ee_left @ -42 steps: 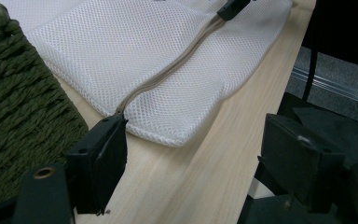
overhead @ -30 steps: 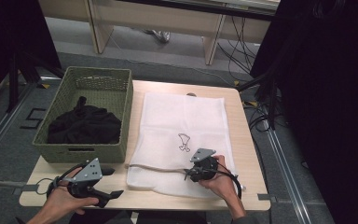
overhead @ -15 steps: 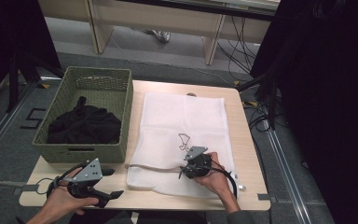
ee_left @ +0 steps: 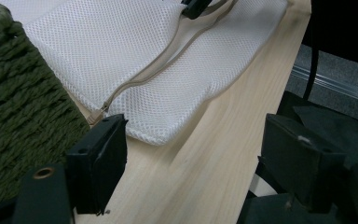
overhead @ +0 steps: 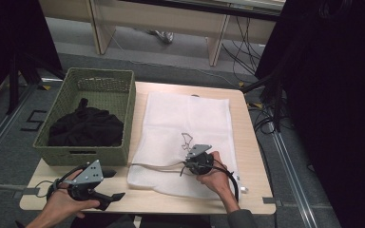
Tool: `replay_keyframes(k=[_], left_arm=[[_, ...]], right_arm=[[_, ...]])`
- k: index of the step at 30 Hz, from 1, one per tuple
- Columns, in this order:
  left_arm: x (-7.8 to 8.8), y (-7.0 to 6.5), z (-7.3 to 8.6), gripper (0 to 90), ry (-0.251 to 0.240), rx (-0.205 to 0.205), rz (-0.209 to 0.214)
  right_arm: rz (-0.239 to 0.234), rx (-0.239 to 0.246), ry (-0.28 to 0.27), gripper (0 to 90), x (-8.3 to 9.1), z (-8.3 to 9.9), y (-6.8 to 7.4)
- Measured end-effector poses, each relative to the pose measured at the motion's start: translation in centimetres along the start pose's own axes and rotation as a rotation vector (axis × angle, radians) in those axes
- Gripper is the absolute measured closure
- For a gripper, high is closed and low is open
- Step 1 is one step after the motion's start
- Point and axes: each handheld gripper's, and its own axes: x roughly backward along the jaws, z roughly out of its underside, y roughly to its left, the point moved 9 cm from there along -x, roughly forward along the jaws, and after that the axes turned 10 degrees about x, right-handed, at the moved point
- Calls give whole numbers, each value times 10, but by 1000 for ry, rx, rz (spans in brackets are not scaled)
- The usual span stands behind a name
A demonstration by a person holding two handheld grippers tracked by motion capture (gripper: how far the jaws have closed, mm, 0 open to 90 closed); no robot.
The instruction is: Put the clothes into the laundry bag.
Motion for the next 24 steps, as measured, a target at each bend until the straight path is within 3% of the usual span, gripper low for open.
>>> replay_keyframes(k=[1, 3, 8, 9, 10, 12, 16, 18, 19, 24], left_arm=[[1, 1, -1, 222, 0, -19, 1], [5, 1, -4, 222, -8, 28, 12], [10, 6, -10, 223, -21, 40, 1], [12, 9, -12, 223, -24, 37, -17], [14, 11, -13, 223, -27, 45, -23], [22, 19, -19, 224, -47, 69, -62], [35, 26, -28, 230, -69, 89, -83], [50, 39, -41, 231, -81, 70, -139], [55, 44, -45, 230, -91, 88, -156], [73, 67, -63, 195, -111, 116, -202]], right_arm=[[0, 0, 0, 858, 0, 0, 0], [18, -20, -25, 860, 6, -6, -4], [34, -8, -52, 861, 13, -11, -11], [37, -30, -48, 861, 15, -12, -11], [33, -14, -48, 861, 18, -13, -13], [45, -29, -53, 861, 24, -15, -14], [50, -28, -63, 861, 29, -19, -17], [51, -30, -70, 861, 31, -19, -18], [50, -25, -74, 860, 30, -19, -18], [46, -25, -76, 860, 31, -19, -18]])
